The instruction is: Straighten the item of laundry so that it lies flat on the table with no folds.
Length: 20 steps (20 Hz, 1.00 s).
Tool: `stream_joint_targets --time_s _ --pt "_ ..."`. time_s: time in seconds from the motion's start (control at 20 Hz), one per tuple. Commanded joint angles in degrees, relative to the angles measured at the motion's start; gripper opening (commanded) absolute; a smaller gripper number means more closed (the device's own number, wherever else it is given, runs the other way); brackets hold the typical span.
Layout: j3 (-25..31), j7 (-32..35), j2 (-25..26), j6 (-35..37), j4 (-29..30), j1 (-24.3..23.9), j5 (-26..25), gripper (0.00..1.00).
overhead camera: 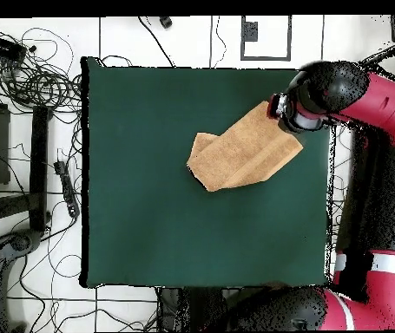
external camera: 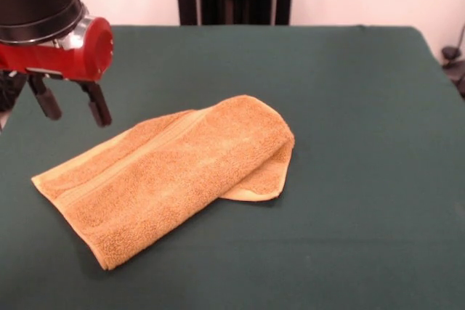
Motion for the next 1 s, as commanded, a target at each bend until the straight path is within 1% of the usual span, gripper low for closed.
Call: stream_joint_targets --time_s 0.05,0.4,0.75,0.9,1.0 --pt "3.12 -6.26 1.21 7.2 -2.76 4.05 -2.02 1.0" --pt "2.88 -5.1 3.83 11.22 -8.46 6.2 -2.68 1.0" --pt "3.09 -4.47 7.59 14.74 -15.35 8.31 -4.03 1.0" --pt "3.12 -4.74 8.6 15.71 -17.24 8.81 -4.3 1.0" --pt "2.84 -4.69 8.67 15.65 -17.29 8.86 -4.04 1.0"
